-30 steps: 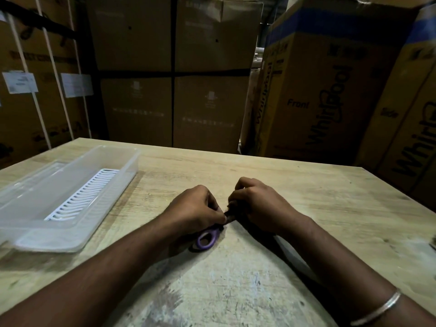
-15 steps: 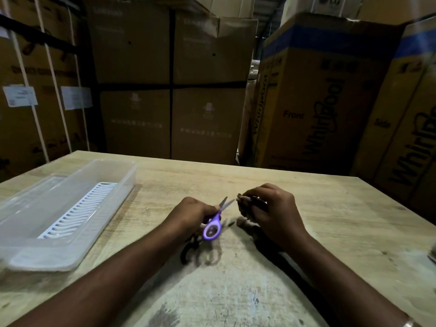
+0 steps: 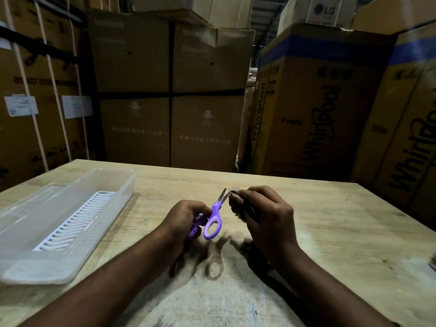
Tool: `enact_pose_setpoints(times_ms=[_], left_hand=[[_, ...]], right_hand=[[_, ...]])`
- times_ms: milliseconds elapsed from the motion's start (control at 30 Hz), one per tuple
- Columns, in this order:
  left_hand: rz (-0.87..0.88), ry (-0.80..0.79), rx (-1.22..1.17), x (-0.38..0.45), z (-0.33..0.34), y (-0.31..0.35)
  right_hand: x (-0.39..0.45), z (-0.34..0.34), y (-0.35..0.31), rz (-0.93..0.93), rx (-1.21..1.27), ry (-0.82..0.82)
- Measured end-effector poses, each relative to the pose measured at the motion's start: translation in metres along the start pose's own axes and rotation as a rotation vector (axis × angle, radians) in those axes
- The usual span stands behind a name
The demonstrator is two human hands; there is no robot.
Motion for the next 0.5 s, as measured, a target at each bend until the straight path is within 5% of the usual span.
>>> enact_pose_setpoints(times_ms=[500], left_hand=[[-0.106,-0.281,-0.171,-0.014,0.011,0.0]], right_hand=[[-0.002,-0.001,0.006,-0.015,0.021,0.008]])
Point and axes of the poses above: each hand's wrist, its own x-axis towards the middle knuckle, its own z-axis out of the palm, y = z × x, the point moved 3 cm from there along x, towards the middle knuckle, and after that the axes turned 6 degrees about x, right-handed, at the moved point
